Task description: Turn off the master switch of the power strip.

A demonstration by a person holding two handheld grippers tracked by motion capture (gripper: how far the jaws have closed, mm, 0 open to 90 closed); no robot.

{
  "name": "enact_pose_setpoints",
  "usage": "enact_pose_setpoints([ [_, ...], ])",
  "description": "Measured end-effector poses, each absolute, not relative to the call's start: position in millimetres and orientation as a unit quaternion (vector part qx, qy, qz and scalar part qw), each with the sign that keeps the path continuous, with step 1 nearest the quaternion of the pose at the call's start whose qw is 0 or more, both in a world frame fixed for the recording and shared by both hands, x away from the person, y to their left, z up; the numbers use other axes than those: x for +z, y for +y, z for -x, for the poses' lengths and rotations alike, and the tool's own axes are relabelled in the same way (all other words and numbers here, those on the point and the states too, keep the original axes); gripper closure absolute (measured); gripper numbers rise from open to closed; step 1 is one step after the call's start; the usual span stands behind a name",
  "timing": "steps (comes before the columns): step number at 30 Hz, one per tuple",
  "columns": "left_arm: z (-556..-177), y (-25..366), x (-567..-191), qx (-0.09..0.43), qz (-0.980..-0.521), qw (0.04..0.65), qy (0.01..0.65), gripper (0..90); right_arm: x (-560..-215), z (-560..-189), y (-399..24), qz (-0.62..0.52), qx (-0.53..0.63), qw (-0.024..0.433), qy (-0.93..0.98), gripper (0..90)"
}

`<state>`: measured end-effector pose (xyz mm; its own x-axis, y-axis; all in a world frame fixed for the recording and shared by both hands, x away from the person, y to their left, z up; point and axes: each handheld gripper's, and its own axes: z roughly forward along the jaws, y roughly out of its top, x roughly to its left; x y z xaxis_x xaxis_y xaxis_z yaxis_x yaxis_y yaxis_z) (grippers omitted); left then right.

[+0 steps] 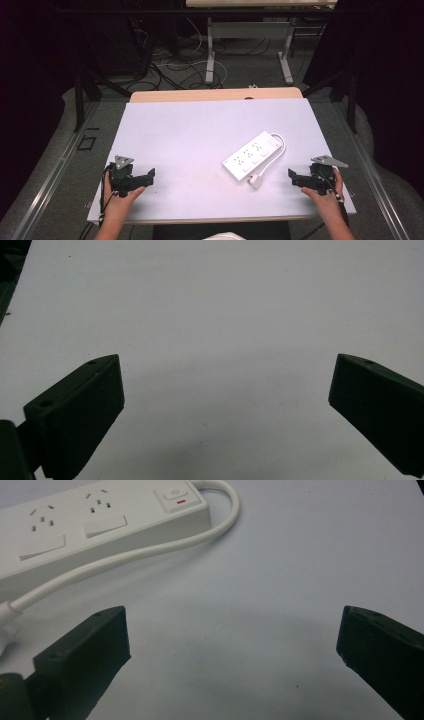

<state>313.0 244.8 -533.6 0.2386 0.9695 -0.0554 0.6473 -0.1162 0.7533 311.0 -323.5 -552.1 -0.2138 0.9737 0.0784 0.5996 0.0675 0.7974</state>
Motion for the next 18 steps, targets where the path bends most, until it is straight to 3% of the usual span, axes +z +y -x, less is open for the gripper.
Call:
enact_pose_setpoints([
  [1, -312.9, 244.8, -533.6, 0.236, -0.709, 0.342, 0.57, 1.2, -555.3, -312.5, -324.3, -0.57, 0.378, 0.27, 0.678, 0.2],
  [18, -313.4, 244.3, -534.3, 0.235, -0.71, 0.341, 0.569, 1.3, -560.5, -314.4, -336.1, -0.589, 0.362, 0.263, 0.673, 0.2],
])
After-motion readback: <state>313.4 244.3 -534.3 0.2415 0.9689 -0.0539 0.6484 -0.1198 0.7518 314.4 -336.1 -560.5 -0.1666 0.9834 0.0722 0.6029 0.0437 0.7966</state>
